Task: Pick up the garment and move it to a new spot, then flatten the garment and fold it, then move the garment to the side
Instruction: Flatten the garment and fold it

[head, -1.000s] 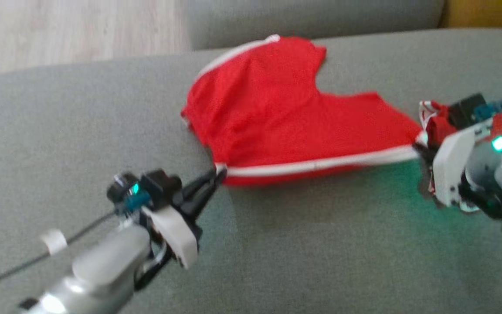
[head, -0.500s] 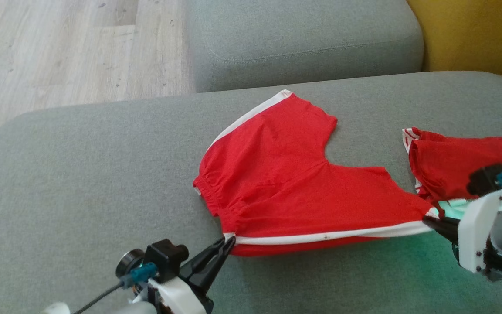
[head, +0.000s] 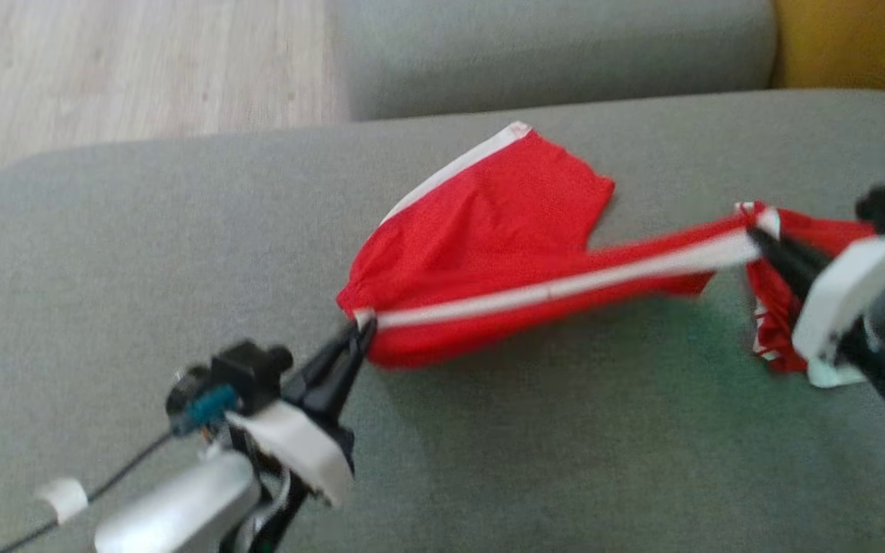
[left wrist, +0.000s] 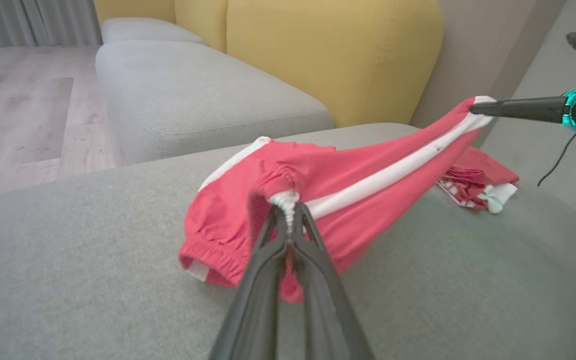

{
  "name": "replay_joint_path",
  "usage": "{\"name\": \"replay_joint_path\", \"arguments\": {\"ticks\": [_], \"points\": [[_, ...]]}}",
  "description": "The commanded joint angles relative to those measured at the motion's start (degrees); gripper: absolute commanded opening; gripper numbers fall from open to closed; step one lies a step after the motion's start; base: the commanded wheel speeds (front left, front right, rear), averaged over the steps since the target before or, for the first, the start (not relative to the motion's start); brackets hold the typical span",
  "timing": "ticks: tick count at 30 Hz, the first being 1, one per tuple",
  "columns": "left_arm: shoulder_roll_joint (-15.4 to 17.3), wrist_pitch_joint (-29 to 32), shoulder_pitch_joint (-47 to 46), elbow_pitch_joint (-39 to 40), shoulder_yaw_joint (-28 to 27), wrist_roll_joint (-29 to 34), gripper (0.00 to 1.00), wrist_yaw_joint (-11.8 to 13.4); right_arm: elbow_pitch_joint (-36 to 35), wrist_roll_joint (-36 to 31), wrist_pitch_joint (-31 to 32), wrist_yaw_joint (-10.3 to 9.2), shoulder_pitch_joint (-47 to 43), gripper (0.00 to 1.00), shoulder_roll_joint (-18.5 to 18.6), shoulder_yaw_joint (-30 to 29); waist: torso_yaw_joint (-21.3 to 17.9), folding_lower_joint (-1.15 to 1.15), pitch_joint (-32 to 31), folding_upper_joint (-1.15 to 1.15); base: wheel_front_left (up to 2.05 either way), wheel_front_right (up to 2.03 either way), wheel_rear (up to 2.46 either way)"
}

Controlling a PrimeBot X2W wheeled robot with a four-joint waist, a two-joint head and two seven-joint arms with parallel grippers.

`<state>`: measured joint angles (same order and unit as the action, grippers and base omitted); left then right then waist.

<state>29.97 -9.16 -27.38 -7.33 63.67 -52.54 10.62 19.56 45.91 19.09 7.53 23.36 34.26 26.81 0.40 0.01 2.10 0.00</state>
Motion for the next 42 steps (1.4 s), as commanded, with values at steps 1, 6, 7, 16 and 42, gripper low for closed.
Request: {"name": "replay_joint_path", "arguments": {"ticks": [1, 6, 7, 16, 42], "points": [[1.7, -0.5, -4.21, 0.32, -3.54, -0.11, 0.0, 0.59, -0.68, -1.53, -0.84, -0.04, 3.61, 0.0, 0.78, -1.67, 0.82, -0.01, 2.22, 0.0, 0.0, 0.0, 0.0], [-0.18, 0.2, -9.67, -3.37, -5.36, -0.05, 0.0, 0.18, 3.92, -9.43, -0.64, -0.04, 12.19, 0.0, -4.86, -4.66, 2.95, -0.01, 7.61, 0.0, 0.0, 0.0, 0.0], [-0.55, 0.56, -10.55, -4.2, -5.51, -0.14, 0.0, 0.0, 5.0, -10.67, -0.78, -0.04, 13.79, 0.0, -5.67, -4.97, 3.33, -0.01, 8.46, 0.0, 0.0, 0.0, 0.0], [-4.91, 1.86, -17.28, -11.3, -5.25, 1.02, 0.0, -1.51, 16.61, -18.92, -3.65, -0.04, 27.58, 0.0, -10.45, -3.31, 7.5, -0.01, 15.07, 0.0, 0.0, 0.0, 0.0], [-13.55, -2.46, -23.69, -23.96, -5.59, 2.26, 1.0, -2.26, 40.48, -21.27, -17.19, -0.04, 44.66, 1.0, -13.9, 0.88, 12.3, -0.01, 21.62, 0.0, 0.0, 0.0, 0.0]]}}
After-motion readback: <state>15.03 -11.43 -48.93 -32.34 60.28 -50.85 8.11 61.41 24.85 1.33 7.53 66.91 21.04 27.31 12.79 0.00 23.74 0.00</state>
